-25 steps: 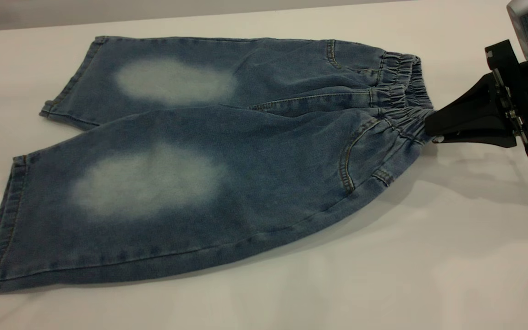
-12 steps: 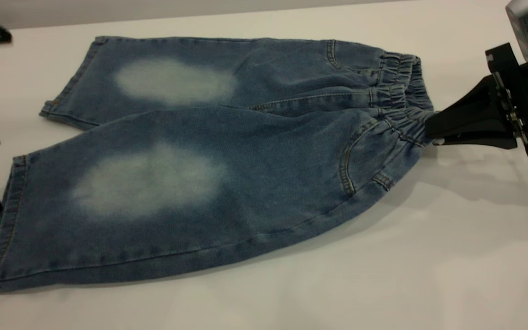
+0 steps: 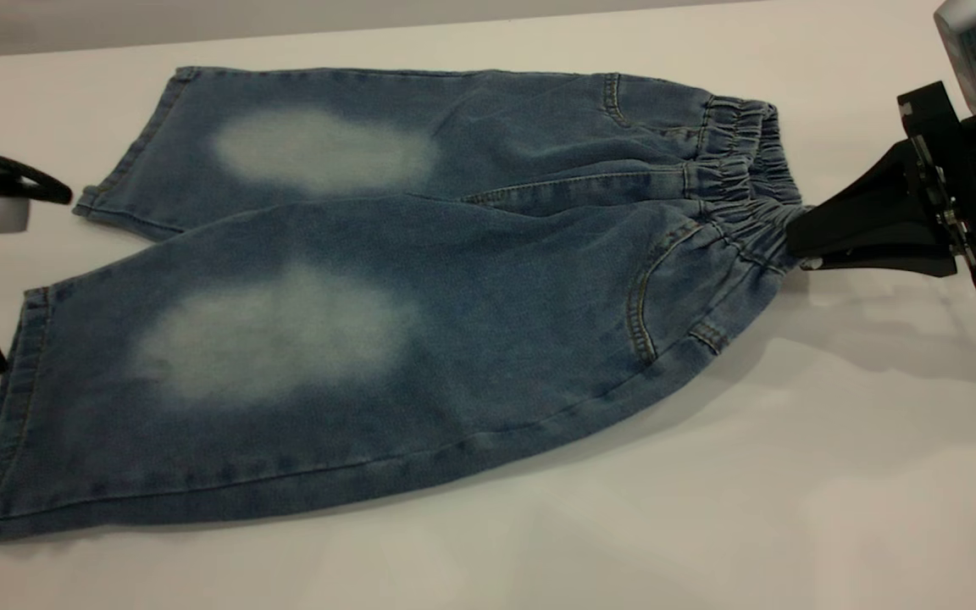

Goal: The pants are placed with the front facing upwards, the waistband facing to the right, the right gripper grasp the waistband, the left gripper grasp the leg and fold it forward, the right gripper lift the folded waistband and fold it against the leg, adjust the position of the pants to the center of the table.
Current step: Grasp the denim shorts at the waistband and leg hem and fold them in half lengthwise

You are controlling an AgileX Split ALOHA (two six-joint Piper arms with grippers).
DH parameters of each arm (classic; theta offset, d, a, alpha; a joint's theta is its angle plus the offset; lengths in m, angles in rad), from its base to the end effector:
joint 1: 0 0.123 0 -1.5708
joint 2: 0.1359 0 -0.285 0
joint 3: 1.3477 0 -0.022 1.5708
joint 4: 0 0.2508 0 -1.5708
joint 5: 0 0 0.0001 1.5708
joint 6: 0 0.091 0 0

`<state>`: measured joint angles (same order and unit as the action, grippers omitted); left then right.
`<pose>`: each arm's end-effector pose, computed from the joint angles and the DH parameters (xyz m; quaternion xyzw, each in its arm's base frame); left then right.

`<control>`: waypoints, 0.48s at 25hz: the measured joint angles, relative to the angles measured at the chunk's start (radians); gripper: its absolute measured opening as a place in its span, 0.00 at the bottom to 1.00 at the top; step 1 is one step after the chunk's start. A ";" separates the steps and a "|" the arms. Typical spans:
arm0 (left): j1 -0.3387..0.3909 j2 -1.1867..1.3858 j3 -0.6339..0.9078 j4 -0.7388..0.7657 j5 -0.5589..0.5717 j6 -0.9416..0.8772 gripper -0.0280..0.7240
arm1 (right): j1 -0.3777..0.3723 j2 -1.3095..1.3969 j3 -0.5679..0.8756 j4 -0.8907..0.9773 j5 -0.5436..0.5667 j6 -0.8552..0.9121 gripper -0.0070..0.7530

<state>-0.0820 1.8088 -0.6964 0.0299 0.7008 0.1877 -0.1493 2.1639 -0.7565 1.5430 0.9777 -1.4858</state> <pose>0.2382 -0.0178 0.0955 -0.1461 -0.9862 -0.0046 0.0779 0.2920 0.0324 0.0483 0.0321 0.8790 0.4608 0.1187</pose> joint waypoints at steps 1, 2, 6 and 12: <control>0.000 0.012 -0.004 0.000 -0.010 0.005 0.59 | 0.000 0.000 0.000 0.000 0.000 0.000 0.05; 0.000 0.028 -0.006 -0.005 -0.024 0.005 0.59 | 0.000 0.000 0.000 0.000 0.000 -0.001 0.05; -0.001 0.084 -0.008 -0.015 -0.068 0.011 0.59 | 0.000 0.000 0.000 0.000 0.000 -0.005 0.05; -0.001 0.134 -0.008 -0.011 -0.082 0.014 0.59 | 0.000 0.000 0.000 0.002 0.000 -0.009 0.05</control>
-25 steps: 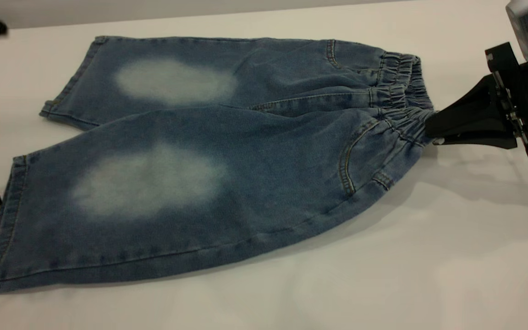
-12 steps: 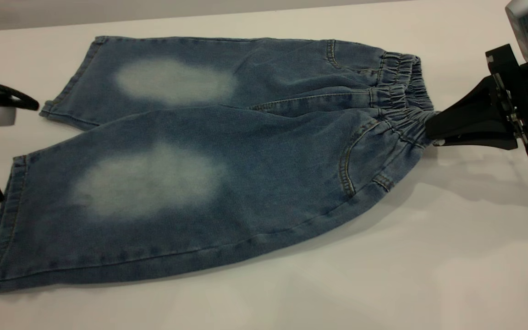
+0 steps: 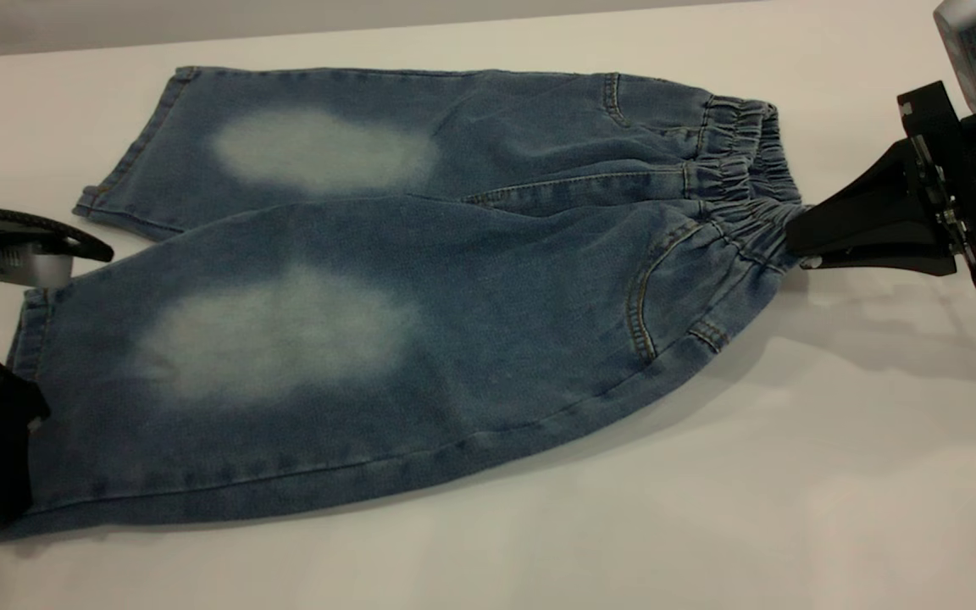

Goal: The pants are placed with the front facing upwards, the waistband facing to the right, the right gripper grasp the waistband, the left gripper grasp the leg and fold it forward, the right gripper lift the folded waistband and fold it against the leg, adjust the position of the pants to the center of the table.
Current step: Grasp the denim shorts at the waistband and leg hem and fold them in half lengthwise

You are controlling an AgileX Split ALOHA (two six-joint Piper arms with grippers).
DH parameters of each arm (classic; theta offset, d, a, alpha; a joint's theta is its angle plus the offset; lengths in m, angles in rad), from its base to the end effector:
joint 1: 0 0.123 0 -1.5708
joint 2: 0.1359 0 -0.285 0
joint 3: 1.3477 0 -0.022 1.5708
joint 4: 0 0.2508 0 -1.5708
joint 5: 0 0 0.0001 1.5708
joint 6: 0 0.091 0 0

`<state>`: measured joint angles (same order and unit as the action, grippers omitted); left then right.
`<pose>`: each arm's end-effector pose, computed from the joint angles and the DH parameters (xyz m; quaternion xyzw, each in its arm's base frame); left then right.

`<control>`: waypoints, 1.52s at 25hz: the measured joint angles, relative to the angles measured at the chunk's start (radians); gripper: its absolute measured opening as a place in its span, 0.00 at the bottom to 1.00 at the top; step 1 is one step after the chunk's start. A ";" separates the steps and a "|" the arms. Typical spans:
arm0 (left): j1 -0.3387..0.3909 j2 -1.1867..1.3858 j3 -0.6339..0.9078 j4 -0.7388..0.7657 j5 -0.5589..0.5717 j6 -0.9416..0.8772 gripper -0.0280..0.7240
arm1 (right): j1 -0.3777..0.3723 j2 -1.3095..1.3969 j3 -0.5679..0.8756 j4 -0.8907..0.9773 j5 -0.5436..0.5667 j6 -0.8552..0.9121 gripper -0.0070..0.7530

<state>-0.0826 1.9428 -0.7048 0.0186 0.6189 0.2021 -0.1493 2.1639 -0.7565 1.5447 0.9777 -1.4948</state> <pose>0.2421 -0.0191 0.0628 -0.1492 -0.9838 0.0013 0.0994 0.2921 0.0324 0.0484 0.0289 0.8790 0.4603 0.1212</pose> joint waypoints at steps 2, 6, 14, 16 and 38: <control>0.000 0.013 0.000 0.000 -0.014 0.000 0.59 | 0.000 0.000 0.000 0.000 0.000 0.000 0.05; 0.000 0.036 0.000 0.000 -0.025 0.000 0.59 | 0.000 0.000 0.000 0.000 0.000 0.000 0.05; 0.000 0.060 -0.017 -0.012 -0.034 0.000 0.58 | 0.000 0.000 0.000 0.000 0.000 0.001 0.05; -0.001 0.060 -0.017 -0.019 -0.043 0.000 0.56 | 0.000 0.000 0.000 0.000 0.000 0.001 0.05; -0.001 0.004 -0.201 -0.125 0.296 0.141 0.12 | 0.000 0.000 0.000 -0.008 0.033 0.002 0.05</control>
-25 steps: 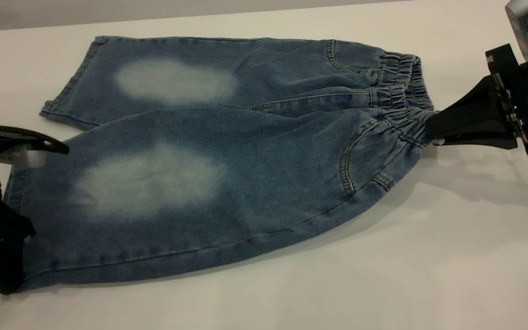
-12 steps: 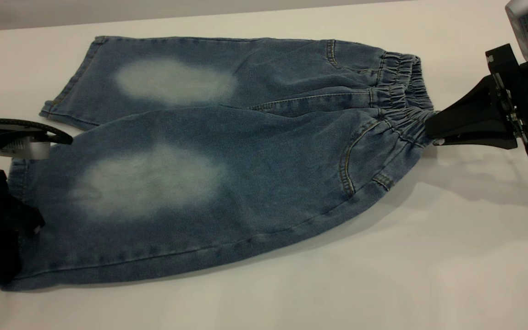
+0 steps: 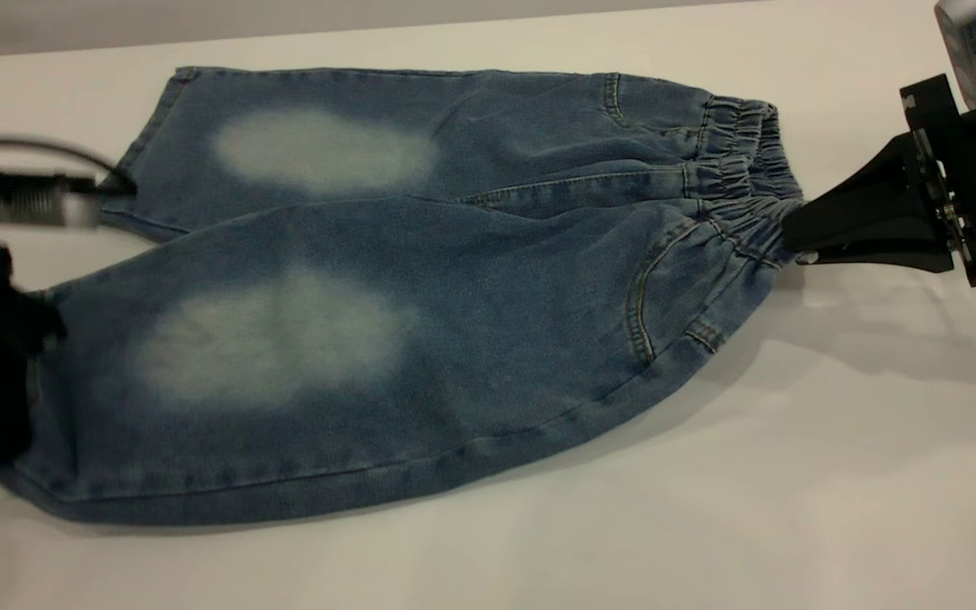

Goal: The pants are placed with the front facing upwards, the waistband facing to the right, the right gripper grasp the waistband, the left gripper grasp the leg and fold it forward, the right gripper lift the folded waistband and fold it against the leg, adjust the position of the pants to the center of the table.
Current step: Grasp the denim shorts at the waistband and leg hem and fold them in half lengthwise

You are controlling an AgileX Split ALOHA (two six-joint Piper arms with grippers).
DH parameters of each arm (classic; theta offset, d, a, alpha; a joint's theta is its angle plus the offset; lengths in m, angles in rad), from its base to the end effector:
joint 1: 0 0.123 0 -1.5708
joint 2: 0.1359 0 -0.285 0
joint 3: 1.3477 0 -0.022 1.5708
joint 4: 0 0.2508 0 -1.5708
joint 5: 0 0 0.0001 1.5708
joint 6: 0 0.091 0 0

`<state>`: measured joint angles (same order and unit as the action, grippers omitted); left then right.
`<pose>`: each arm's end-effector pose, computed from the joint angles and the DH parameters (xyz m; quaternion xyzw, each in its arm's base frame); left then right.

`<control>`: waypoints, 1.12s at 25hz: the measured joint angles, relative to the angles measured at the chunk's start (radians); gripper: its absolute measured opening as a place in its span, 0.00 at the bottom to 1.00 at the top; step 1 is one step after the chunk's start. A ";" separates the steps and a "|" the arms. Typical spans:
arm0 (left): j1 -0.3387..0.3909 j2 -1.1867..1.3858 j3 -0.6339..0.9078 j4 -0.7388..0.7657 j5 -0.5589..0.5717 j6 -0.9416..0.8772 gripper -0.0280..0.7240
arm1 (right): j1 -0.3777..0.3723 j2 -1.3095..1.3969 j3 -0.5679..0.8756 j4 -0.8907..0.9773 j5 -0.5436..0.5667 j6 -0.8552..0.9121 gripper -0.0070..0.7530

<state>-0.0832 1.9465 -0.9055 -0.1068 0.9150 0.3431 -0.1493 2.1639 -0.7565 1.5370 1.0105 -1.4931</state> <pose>0.2745 -0.0306 0.0930 -0.1713 -0.9733 0.0559 0.1422 0.2911 0.0342 0.0506 0.0238 0.8720 0.4744 0.1183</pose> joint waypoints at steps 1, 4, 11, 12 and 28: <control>0.000 -0.019 -0.015 -0.019 0.027 0.020 0.12 | 0.000 0.000 0.000 0.000 -0.001 0.000 0.05; 0.000 -0.077 -0.058 -0.089 0.092 0.094 0.12 | 0.000 0.000 0.000 0.001 -0.001 0.000 0.05; 0.000 -0.186 -0.123 -0.166 0.127 0.169 0.12 | 0.000 0.000 0.000 0.008 -0.001 0.000 0.05; 0.000 -0.194 -0.129 -0.166 0.123 0.169 0.12 | 0.000 -0.001 0.000 0.011 -0.002 0.000 0.05; 0.000 -0.206 -0.155 -0.303 -0.168 0.198 0.12 | 0.000 -0.046 -0.207 -0.108 -0.004 0.205 0.05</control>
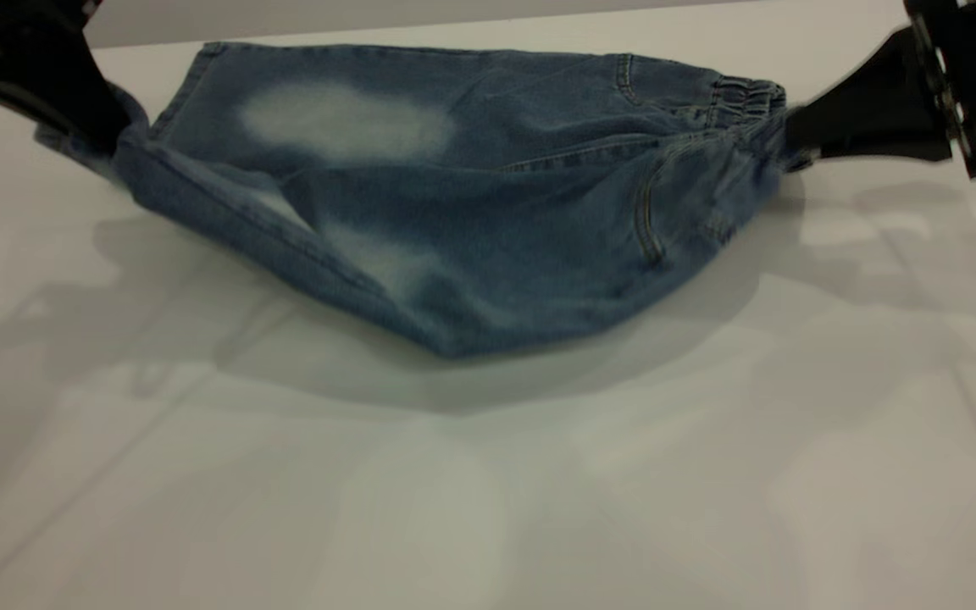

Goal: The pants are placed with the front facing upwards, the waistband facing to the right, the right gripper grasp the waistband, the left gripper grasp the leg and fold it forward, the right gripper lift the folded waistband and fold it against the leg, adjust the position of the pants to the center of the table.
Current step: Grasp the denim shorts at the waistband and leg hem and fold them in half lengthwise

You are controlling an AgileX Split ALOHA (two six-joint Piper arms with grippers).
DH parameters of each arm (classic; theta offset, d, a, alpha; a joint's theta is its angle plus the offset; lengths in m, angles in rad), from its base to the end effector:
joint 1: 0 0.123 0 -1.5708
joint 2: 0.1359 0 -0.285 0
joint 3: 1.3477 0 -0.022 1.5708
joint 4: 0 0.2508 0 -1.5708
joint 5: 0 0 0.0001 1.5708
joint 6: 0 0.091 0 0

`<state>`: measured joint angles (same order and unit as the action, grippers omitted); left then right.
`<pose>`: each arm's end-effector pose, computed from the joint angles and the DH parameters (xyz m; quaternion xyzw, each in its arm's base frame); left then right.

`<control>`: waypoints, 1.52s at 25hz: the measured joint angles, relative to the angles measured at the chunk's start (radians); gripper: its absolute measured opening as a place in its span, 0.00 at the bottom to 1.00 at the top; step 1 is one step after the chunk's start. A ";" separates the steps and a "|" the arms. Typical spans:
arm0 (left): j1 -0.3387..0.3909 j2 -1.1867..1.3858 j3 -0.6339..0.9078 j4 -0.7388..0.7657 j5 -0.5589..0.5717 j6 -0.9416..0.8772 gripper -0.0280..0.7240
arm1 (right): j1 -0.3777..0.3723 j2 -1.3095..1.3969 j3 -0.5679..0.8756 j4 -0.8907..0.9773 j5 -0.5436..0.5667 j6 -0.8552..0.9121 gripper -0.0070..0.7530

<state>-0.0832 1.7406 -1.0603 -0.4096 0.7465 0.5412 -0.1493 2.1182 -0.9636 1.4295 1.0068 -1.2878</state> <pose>0.3265 -0.0520 0.1885 0.1728 0.9662 -0.1247 0.1450 0.3417 0.0256 0.0872 0.0078 0.8734 0.4620 0.1541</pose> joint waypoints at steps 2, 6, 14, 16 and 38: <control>0.000 0.000 0.000 -0.022 -0.043 0.000 0.12 | 0.000 -0.003 -0.026 0.000 0.000 0.019 0.05; 0.000 0.001 0.000 -0.050 -0.125 0.009 0.12 | 0.000 -0.003 -0.074 -0.004 0.010 0.053 0.05; 0.000 0.001 0.000 -0.076 -0.260 0.009 0.12 | 0.000 -0.003 -0.144 -0.031 0.009 0.102 0.05; 0.000 0.002 0.000 -0.076 -0.297 0.008 0.12 | 0.000 -0.003 -0.159 -0.034 0.003 0.107 0.05; 0.001 0.231 -0.289 -0.062 -0.329 0.002 0.12 | 0.000 0.014 -0.277 -0.046 -0.072 0.147 0.05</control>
<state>-0.0821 1.9712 -1.3493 -0.4717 0.4171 0.5436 -0.1493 2.1323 -1.2407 1.3830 0.9348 -1.1405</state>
